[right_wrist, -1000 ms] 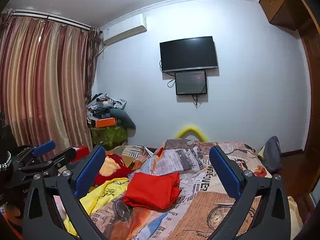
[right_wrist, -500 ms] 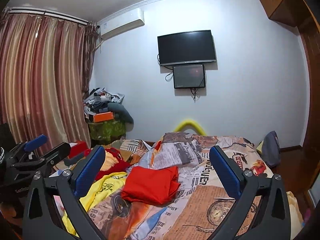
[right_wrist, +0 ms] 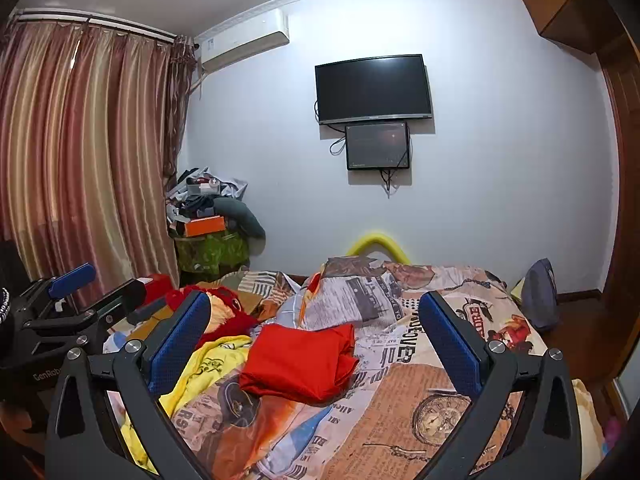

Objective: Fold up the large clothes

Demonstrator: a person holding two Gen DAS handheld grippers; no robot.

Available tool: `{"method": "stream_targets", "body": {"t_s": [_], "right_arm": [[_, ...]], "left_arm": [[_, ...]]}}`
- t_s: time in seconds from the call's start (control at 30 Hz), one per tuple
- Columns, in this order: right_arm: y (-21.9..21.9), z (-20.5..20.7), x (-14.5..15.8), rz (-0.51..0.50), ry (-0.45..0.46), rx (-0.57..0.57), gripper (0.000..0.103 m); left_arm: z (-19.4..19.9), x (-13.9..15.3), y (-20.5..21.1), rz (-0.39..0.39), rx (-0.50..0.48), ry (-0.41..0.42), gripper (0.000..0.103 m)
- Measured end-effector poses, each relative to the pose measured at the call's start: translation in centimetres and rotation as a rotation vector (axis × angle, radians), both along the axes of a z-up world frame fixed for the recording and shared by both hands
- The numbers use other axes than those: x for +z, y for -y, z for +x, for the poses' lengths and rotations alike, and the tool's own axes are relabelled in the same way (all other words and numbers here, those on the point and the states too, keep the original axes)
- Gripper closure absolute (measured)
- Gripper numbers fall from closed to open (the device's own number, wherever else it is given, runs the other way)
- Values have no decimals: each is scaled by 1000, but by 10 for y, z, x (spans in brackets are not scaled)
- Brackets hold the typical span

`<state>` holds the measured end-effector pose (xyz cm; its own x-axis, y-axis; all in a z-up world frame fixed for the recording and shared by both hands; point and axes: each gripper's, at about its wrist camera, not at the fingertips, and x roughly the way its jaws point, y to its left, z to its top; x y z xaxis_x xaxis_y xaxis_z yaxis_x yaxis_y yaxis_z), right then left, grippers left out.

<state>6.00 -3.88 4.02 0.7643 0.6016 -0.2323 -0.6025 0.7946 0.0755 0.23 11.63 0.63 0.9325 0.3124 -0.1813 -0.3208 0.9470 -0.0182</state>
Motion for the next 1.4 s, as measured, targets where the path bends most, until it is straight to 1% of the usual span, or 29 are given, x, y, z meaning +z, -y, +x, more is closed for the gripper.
{"method": "stream_targets", "body": {"t_s": [0.23, 0.8, 1.27, 1.4], "right_arm": [[1, 2, 0, -2, -4, -9, 0], [6, 6, -2, 1, -27, -11, 0], [8, 9, -5, -8, -34, -12, 0], [9, 9, -5, -9, -34, -15, 0]], "left_arm": [[1, 0, 1, 5, 3, -3, 1], [6, -3, -11, -18, -13, -22, 1], [11, -9, -15, -21, -38, -44, 1], [13, -10, -15, -8, -38, -41, 1]]}}
